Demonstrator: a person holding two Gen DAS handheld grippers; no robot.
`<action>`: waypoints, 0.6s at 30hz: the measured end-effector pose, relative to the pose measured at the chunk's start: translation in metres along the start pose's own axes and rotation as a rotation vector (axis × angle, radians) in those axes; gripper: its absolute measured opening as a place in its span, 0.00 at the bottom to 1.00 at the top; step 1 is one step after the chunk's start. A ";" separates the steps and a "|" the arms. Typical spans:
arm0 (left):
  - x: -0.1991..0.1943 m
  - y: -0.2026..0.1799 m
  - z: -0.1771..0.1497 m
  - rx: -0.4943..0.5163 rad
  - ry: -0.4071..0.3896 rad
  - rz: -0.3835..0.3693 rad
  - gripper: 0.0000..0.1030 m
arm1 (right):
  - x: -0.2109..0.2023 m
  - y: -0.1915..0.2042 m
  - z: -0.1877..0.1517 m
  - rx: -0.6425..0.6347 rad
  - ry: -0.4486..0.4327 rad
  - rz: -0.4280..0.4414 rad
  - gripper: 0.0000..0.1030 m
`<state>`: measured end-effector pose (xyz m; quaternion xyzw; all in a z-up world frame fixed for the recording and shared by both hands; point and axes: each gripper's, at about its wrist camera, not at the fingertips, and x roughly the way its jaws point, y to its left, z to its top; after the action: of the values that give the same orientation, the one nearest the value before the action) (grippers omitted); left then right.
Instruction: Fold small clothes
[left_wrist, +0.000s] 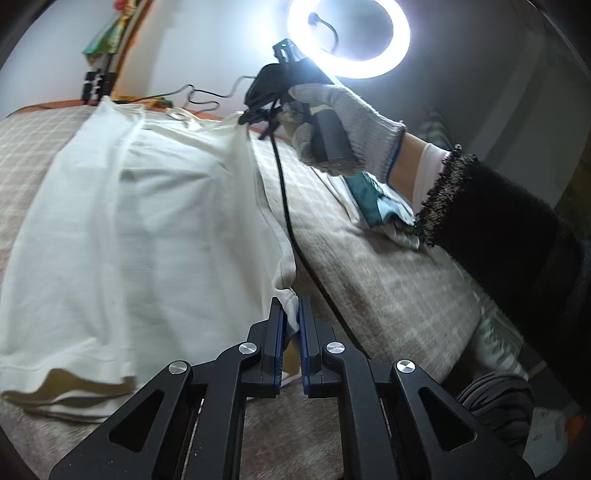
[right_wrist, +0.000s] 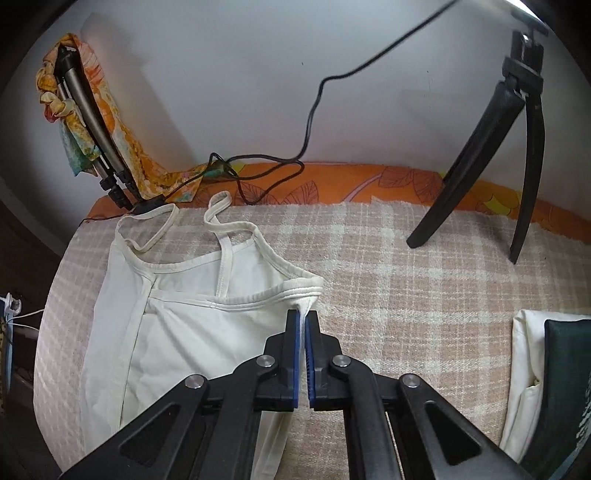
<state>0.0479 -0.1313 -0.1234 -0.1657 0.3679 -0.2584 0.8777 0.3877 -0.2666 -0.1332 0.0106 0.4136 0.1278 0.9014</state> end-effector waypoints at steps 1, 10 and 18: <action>-0.003 0.003 0.000 -0.010 -0.008 0.001 0.06 | -0.003 0.007 0.003 -0.015 -0.003 -0.016 0.00; -0.022 0.024 -0.006 -0.068 -0.036 0.032 0.06 | -0.002 0.076 0.020 -0.148 -0.002 -0.104 0.00; -0.031 0.044 -0.015 -0.096 -0.036 0.069 0.05 | 0.022 0.136 0.020 -0.249 0.016 -0.134 0.00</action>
<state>0.0327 -0.0796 -0.1372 -0.1993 0.3693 -0.2071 0.8837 0.3864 -0.1283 -0.1201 -0.1300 0.4014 0.1179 0.8990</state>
